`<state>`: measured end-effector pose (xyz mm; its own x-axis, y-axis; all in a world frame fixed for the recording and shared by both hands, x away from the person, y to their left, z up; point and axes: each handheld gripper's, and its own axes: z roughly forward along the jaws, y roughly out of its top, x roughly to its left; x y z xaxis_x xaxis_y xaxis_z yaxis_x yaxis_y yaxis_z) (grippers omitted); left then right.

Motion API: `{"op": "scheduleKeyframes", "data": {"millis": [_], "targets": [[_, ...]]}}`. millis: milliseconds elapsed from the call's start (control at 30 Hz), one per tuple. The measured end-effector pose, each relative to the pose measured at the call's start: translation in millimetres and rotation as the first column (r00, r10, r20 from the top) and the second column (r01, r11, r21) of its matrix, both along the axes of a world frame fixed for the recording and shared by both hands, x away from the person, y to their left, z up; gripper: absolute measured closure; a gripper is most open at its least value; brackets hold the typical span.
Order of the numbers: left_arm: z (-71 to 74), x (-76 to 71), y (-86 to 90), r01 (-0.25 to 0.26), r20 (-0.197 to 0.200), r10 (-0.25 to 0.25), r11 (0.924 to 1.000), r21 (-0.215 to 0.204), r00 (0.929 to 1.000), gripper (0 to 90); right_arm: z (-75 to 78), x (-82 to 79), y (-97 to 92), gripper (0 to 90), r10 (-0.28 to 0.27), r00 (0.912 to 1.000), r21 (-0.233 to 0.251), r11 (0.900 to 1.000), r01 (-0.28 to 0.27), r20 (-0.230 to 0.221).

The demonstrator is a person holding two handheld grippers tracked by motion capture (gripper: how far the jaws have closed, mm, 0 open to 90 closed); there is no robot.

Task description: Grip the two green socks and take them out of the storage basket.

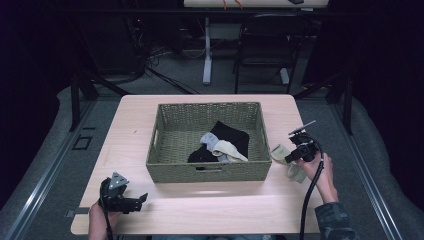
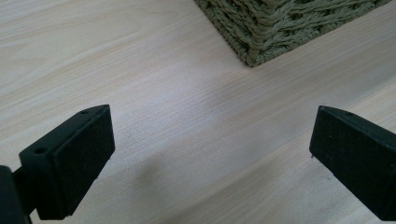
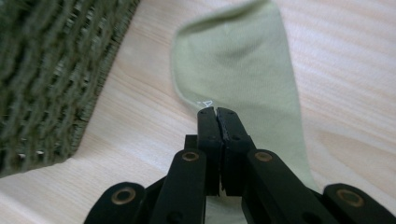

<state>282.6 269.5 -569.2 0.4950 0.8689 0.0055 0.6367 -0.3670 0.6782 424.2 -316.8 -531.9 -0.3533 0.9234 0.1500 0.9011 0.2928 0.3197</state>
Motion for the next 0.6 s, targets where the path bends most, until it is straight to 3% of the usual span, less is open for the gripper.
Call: {"op": "scheduleKeyframes", "data": {"millis": [100,167,233,300,467,600], "targets": [[0.3,0.0,-0.1,0.004,0.0,-0.004,1.0,0.004,1.0,0.0,-2.1,1.2,-2.2,87.5,0.022,0.9995,-0.006,0.9997,-0.022,-0.022],[0.2,-0.1,-0.3,0.002,0.001,-0.002,1.0,0.0,1.0,0.0,1.2,0.3,-2.1,81.4,0.023,0.9996,-0.005,0.9997,-0.023,-0.017],[0.3,0.1,-0.1,0.004,0.0,-0.004,1.0,0.004,1.0,0.0,8.2,-2.0,-1.1,75.5,0.013,0.9999,0.014,0.9998,-0.013,0.011],[0.3,0.2,-0.1,0.005,0.001,-0.005,1.0,0.003,1.0,0.0,18.5,-3.5,-1.9,66.8,0.045,0.9989,0.013,0.9989,-0.046,0.015],[0.3,0.1,-0.1,0.001,0.0,-0.001,1.0,0.002,1.0,0.0,39.4,-9.0,0.7,47.2,0.054,0.9962,0.053,0.9969,-0.058,0.068],[0.3,0.1,-0.6,0.003,0.001,-0.003,1.0,0.002,1.0,0.0,60.4,-8.7,0.3,36.4,0.072,0.9928,0.035,0.9965,-0.076,0.096]]}}
